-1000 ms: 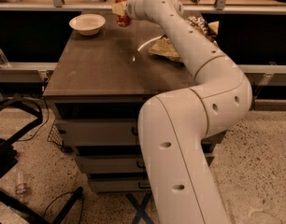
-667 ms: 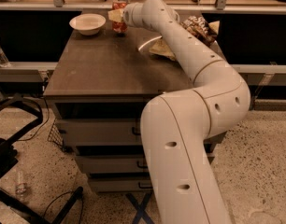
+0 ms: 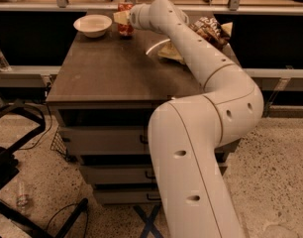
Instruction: Move coke can near paper bowl
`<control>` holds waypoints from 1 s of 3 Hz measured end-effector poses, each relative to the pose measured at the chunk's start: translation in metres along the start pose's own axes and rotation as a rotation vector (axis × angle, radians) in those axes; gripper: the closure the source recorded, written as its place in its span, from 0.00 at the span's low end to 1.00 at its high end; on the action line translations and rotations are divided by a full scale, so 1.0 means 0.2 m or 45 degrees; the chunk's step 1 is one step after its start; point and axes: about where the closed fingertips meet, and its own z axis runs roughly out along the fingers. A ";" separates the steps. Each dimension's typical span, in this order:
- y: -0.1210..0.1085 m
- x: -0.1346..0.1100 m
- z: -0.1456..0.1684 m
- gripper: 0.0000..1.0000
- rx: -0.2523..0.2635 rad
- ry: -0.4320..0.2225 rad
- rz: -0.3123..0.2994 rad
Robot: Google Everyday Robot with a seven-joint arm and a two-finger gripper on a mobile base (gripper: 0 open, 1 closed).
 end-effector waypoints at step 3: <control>0.02 0.02 0.03 0.00 -0.008 0.008 0.002</control>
Offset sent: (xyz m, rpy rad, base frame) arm 0.0000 0.0018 -0.0016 -0.0003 0.0018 0.0019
